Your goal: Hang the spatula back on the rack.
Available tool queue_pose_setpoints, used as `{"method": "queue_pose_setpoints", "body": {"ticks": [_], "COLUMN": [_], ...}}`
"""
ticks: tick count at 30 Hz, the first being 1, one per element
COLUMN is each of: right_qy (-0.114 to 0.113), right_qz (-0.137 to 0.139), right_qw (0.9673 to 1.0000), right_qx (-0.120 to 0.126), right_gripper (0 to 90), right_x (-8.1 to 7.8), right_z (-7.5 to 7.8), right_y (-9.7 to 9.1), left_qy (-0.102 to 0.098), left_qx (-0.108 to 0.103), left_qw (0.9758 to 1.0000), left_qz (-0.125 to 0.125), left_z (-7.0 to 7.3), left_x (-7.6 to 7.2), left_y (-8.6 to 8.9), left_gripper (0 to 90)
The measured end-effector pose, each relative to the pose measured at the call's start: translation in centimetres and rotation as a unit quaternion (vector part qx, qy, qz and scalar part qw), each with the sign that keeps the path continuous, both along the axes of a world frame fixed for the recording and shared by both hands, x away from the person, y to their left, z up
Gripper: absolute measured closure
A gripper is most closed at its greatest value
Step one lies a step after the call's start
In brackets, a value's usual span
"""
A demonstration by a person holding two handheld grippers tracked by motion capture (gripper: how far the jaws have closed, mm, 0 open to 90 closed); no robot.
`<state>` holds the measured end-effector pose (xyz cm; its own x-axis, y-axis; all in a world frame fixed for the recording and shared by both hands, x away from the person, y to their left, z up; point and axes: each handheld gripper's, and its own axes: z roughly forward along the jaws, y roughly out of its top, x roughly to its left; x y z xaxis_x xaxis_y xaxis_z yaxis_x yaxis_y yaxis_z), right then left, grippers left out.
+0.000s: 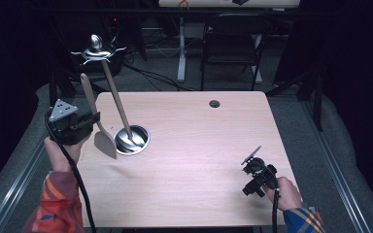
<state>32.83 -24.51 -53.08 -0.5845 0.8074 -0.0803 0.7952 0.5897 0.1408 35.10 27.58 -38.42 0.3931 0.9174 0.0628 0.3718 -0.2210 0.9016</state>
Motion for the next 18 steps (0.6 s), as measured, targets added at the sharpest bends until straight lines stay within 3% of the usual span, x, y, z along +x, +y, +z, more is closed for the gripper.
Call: {"method": "queue_pose_setpoints", "body": {"ticks": [3, 8, 15, 18], "right_qy": [-0.006, 0.003, -0.002, 0.006], "right_qz": [-0.008, -0.007, -0.013, -0.003], "right_qw": [0.9999, 1.0, 0.9999, 0.9999], "right_qx": [0.009, 0.004, 0.005, -0.007], "right_gripper": [15.7, 15.7, 15.7, 15.7], "right_x": [-0.1, -0.1, -0.1, 0.0], "right_z": [-0.2, 0.0, -0.2, 0.0], "right_y": [0.0, 0.0, 0.0, -0.1], "left_qy": [-0.004, -0.009, -0.01, -0.01], "left_qx": [-0.003, -0.008, -0.011, -0.012], "left_qw": [1.0, 0.9999, 0.9998, 0.9998], "left_qz": [0.002, 0.008, 0.011, 0.013], "left_z": [0.3, 0.6, 0.8, 0.9], "left_x": [0.1, 0.1, 0.6, 0.8], "left_y": [0.2, 0.6, 1.0, 1.2], "left_gripper": [77.1, 77.1, 77.1, 77.1]}}
